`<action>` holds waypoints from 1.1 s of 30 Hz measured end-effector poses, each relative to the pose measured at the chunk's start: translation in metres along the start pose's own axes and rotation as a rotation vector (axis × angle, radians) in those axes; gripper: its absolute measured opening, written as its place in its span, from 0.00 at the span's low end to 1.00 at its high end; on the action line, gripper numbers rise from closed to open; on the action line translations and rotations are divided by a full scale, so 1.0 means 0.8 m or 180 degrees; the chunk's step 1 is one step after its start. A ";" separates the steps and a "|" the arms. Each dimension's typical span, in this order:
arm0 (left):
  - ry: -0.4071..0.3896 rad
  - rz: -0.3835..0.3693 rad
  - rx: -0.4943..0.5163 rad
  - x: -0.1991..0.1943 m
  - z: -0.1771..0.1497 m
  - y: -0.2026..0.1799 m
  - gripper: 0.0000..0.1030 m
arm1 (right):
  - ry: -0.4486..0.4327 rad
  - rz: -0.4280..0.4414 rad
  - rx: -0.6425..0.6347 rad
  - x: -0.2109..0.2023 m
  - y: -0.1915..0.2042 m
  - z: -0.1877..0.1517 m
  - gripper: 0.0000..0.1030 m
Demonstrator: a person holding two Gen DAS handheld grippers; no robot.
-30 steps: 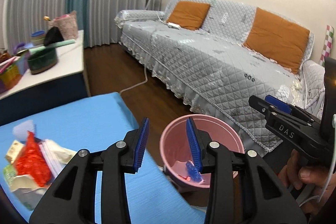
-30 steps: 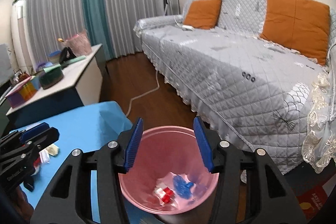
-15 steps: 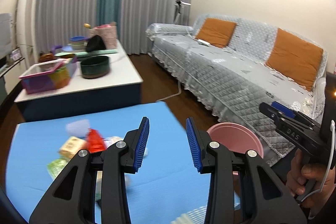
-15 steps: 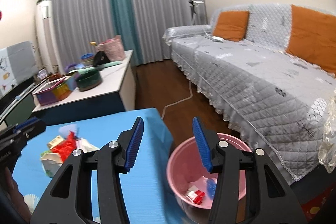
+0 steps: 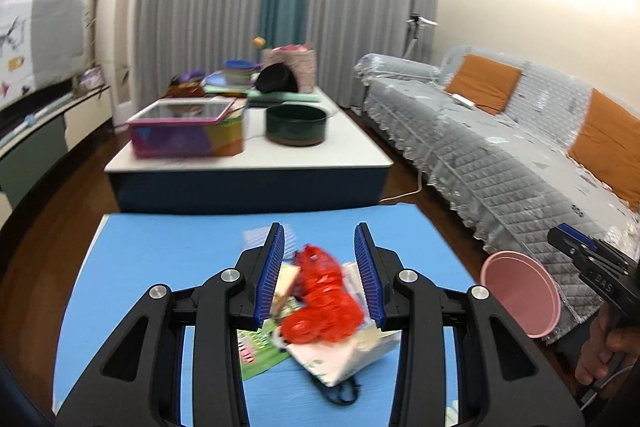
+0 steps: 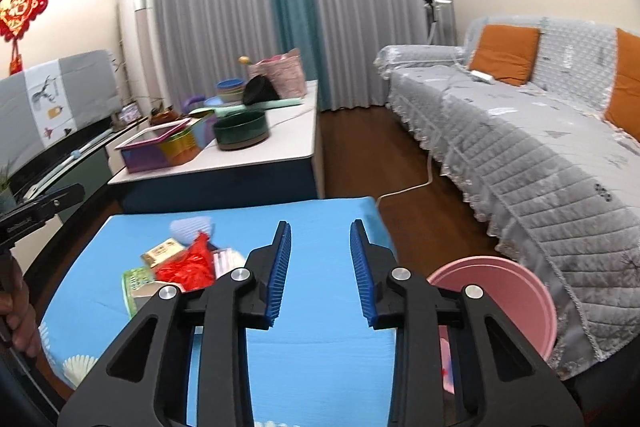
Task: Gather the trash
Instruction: 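Move both open grippers back over the trash on the table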
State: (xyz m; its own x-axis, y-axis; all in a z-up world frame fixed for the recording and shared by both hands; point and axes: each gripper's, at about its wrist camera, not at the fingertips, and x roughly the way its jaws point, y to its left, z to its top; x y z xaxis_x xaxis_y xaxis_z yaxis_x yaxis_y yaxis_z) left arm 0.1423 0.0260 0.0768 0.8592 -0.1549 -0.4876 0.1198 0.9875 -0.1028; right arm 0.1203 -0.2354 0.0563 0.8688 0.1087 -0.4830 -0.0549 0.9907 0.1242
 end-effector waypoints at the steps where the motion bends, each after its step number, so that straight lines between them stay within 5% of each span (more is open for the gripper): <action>1: 0.0027 0.0023 -0.0027 0.005 -0.004 0.006 0.36 | 0.0017 0.0023 -0.0024 0.003 0.008 -0.002 0.30; 11: 0.0309 0.0307 -0.0339 0.053 -0.036 0.061 0.36 | 0.0345 0.0241 -0.0095 0.077 0.046 -0.019 0.25; 22: 0.0595 0.0450 -0.0370 0.108 -0.063 0.072 0.54 | 0.0678 0.0365 -0.0090 0.153 0.056 -0.040 0.25; 33: 0.0866 0.0408 -0.0299 0.159 -0.073 0.066 0.66 | 0.0951 0.0453 -0.0120 0.216 0.062 -0.056 0.38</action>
State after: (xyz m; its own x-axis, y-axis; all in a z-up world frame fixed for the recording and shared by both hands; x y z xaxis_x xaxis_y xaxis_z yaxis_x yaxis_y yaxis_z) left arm 0.2290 0.0566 -0.0417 0.6982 -0.0441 -0.7146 -0.0385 0.9943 -0.0990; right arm 0.2458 -0.1636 -0.0595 0.6688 0.2597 -0.6966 -0.1884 0.9656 0.1792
